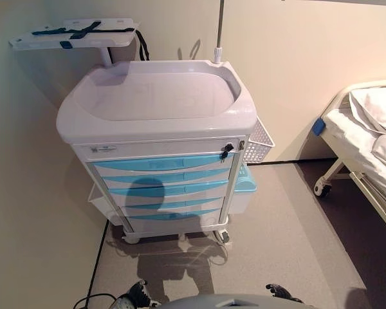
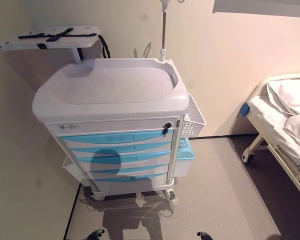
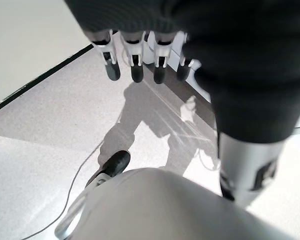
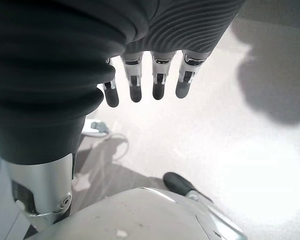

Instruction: Open the drawer and pick up the medicine

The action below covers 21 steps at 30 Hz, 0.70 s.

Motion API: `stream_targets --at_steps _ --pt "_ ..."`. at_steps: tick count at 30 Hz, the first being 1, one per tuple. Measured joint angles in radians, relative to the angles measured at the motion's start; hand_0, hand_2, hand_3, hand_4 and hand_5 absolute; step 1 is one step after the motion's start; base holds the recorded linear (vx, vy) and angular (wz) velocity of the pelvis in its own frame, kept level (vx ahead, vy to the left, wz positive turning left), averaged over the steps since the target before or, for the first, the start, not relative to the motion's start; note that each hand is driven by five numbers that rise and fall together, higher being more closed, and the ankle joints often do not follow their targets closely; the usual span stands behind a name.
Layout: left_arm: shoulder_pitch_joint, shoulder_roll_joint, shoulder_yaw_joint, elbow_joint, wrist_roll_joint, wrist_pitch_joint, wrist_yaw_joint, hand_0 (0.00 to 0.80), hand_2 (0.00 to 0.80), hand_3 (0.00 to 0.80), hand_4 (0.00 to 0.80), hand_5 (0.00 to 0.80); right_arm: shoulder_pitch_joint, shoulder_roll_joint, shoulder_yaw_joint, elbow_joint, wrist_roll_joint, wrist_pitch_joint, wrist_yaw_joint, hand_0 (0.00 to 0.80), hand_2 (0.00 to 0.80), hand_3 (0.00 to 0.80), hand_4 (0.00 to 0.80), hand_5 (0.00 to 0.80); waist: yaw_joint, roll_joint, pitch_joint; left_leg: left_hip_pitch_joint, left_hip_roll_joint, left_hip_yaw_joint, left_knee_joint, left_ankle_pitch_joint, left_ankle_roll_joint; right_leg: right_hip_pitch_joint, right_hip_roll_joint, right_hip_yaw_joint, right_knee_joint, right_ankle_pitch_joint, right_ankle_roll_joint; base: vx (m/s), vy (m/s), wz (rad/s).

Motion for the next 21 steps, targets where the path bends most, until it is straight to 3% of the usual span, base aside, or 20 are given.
stream_targets --at_steps 6,14,18,21 --pt "0.001 0.000 0.008 0.000 -0.013 0.000 0.001 0.000 0.000 0.000 0.000 0.000 0.001 0.000 -0.001 0.000 0.000 0.000 -0.001 0.000 0.000 0.000 0.000 0.000 0.000 -0.001 0.000 0.000 0.000 0.000 0.000 0.000 0.000 -0.001 0.000 0.000 0.000 0.000 0.000 0.000 0.000 0.00" --pt "0.007 0.000 0.077 -0.058 -0.120 -0.015 0.004 0.000 0.000 0.000 0.000 0.000 0.003 -0.002 -0.009 -0.006 0.001 -0.001 -0.001 0.000 0.000 0.000 0.000 0.000 0.001 -0.005 0.012 -0.003 -0.001 0.001 0.000 0.000 0.001 -0.008 -0.001 0.001 0.001 0.000 0.001 -0.005 0.006 0.00" --pt "0.022 0.009 0.059 -0.246 -0.158 -0.023 0.009 0.000 0.000 0.000 0.000 0.000 0.002 -0.008 -0.012 -0.024 0.002 -0.003 -0.013 0.000 0.000 0.000 0.000 0.000 0.002 -0.006 0.044 -0.021 -0.002 0.004 0.000 0.003 0.003 -0.030 -0.002 0.006 0.013 0.001 0.002 -0.057 0.039 -0.03" --pt "0.014 0.010 0.058 -0.319 -0.208 -0.033 0.007 0.000 0.000 0.000 0.000 0.000 0.000 -0.012 -0.012 -0.035 0.003 -0.003 -0.016 0.000 0.000 0.000 0.000 0.000 0.000 -0.002 0.069 -0.035 -0.004 0.011 0.001 0.004 0.006 -0.057 -0.003 0.013 0.029 0.002 0.003 -0.089 0.039 -0.06"
